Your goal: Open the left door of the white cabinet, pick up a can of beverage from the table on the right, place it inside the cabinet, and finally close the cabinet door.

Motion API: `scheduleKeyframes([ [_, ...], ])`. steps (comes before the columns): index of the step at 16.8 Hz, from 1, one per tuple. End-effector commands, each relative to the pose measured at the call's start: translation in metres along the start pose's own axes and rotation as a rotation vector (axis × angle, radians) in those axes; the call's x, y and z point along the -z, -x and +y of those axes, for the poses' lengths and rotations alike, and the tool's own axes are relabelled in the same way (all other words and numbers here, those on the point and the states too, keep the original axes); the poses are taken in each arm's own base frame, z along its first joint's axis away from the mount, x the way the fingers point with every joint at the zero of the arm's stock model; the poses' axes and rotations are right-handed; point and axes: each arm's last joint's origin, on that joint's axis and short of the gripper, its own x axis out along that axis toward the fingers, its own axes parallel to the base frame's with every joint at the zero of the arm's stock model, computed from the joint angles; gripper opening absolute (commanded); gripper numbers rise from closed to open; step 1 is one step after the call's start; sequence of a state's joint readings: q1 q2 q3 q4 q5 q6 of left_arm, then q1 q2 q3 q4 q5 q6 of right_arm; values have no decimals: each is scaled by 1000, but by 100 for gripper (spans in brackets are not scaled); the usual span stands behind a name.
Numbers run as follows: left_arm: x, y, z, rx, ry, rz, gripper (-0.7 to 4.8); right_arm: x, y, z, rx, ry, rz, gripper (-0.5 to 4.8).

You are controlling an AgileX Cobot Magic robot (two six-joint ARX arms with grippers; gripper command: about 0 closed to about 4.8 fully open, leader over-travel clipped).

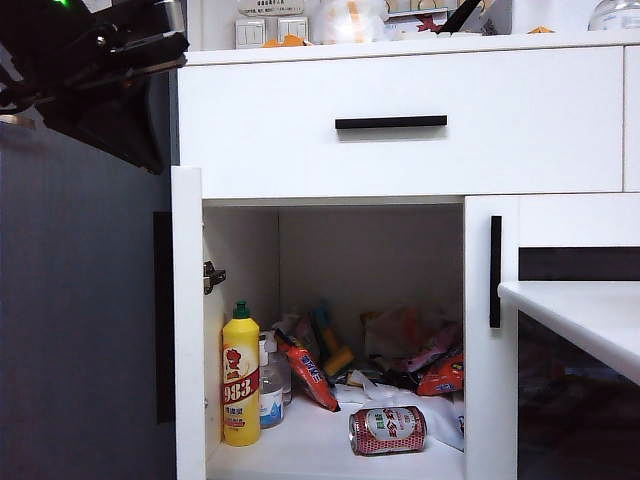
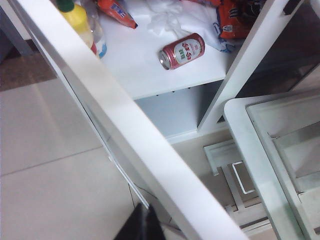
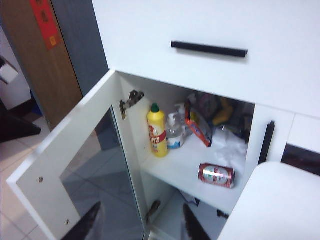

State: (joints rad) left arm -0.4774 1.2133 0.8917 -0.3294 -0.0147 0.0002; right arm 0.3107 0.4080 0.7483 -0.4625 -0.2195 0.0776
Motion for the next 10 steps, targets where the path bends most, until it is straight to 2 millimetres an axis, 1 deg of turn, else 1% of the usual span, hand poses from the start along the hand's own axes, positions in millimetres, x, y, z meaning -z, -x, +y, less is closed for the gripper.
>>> scheduleKeyframes([
  [1,-3,-1,0,5,-5,-29,-6,-5,3,1,1,9,-43,198],
  [3,-2,-6,-1,20,-5,-16,-6,-5,3,1,1,10,-46,198],
  [7,0,-24,-2,47,-1,7,-6,-5,3,1,1,11,-48,198],
  [9,-4,-27,-3,94,-2,-40,-6,-5,4,1,1,11,-52,198],
  [10,-10,-28,-4,115,-5,-98,-6,-5,5,1,0,12,-54,198],
])
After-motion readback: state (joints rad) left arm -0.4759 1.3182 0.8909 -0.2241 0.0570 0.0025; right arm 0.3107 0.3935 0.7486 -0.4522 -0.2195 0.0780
